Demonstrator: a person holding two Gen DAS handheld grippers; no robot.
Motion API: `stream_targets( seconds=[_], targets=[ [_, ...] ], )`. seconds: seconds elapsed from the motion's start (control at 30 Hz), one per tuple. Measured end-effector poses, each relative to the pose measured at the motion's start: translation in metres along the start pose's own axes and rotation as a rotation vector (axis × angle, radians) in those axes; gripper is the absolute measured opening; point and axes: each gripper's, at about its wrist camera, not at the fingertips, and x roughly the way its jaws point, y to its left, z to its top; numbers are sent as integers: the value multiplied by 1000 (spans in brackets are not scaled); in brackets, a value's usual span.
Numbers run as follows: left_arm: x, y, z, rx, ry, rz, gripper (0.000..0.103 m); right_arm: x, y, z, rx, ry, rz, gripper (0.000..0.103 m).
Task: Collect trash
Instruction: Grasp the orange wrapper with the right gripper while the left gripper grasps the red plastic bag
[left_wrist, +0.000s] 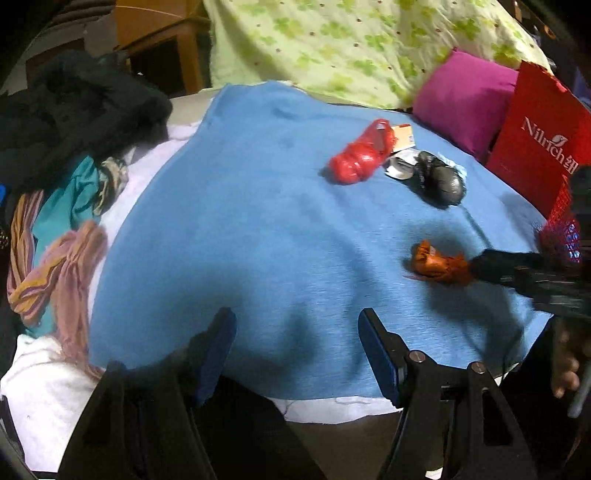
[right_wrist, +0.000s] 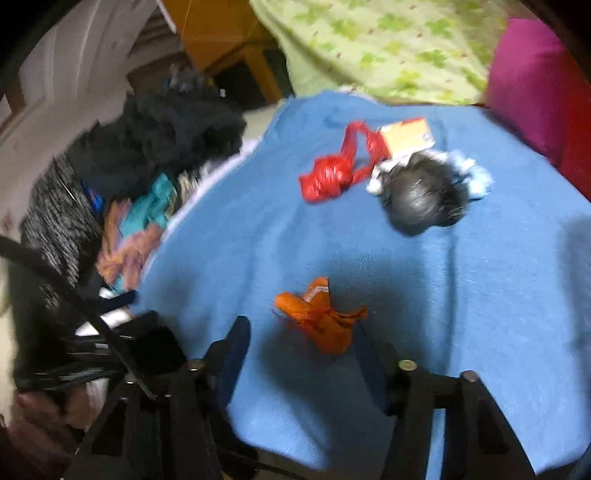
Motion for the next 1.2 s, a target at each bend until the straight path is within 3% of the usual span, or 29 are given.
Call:
stream_targets(
  seconds=[0.1, 0.2, 0.23, 0.3, 0.4, 0.6, 0.9, 1.07, 1.2],
  targets=[
    [0, 6, 0, -11, 1, 1, 70, 27, -3, 0, -23, 40, -21, 50],
    [4, 8, 2, -8, 7, 5, 70, 32, 0, -3, -67, 25, -50, 38],
    [6, 8, 5, -4, 10, 8, 70, 29, -1, -3, -57, 17, -43, 36],
    [11, 6, 13, 1, 12, 13, 70, 22, -8, -4, -26, -2, -26, 18],
    [17, 2, 33, 13, -8, 7, 70, 10, -25, -6, 49, -41, -15, 14],
    [56, -27, 93, 84, -38, 8, 70, -23, -66, -18, 188, -117, 8, 14],
    [147, -80, 177, 98, 35, -133, 73, -45, -85, -30, 242, -151, 35, 14],
    [184, -81, 192, 57, 93, -171, 73, -46, -82, -28, 233, -146, 59, 16],
    [189, -78, 187, 62, 104, -193, 59, -47, -84, -28, 247, -152, 74, 31]
  ],
)
